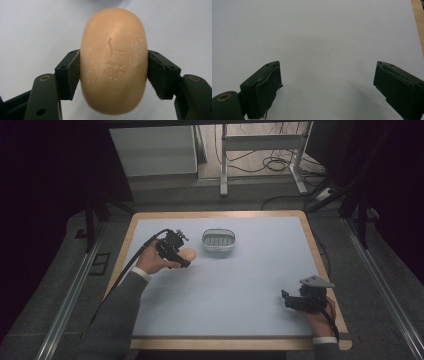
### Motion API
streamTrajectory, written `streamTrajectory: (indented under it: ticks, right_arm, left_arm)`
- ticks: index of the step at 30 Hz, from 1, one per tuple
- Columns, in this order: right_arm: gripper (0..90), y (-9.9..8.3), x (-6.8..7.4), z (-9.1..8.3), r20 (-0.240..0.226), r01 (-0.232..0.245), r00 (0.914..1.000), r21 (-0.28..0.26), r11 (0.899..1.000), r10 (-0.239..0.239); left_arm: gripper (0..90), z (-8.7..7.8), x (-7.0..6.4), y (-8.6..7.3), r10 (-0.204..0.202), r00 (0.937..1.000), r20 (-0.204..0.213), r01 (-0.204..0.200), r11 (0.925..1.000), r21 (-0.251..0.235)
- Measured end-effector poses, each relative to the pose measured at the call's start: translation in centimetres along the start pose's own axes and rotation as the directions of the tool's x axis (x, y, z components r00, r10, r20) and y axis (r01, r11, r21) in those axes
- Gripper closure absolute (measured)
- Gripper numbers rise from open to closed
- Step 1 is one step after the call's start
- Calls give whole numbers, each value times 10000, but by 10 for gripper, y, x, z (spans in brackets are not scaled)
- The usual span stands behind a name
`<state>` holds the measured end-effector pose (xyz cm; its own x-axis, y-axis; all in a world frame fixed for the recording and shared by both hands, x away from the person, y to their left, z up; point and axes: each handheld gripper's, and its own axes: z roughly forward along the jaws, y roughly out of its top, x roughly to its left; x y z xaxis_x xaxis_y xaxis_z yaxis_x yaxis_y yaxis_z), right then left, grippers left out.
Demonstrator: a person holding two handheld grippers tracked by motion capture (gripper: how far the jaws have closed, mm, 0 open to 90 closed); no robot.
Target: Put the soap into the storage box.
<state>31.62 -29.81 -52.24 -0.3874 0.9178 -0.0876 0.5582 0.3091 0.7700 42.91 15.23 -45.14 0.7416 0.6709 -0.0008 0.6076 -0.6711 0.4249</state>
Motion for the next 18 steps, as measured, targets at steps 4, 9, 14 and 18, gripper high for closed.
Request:
streamTrajectory:
  ticks: [4, 9, 14, 18]
  right_arm:
    - [76, 0, 0, 0, -13, -10, 10000, 11, 10000, 10]
    - [76, 0, -1, 0, -4, -14, 10000, 3, 10000, 14]
    - [76, -1, -2, 0, 10, -46, 10000, 4, 10000, 46]
    - [76, -1, -2, 0, 18, -63, 10000, 2, 10000, 63]
  left_arm:
    - [329, 1, -1, 6, 122, 9999, 23, -122, 9999, 9]
    - [329, 3, -1, 13, 262, 9997, -39, -261, 9996, 87]
    - [329, 4, 1, 19, 308, 9995, -55, -308, 9995, 86]
    - [329, 5, 4, 25, 361, 9993, -82, -360, 9993, 106]
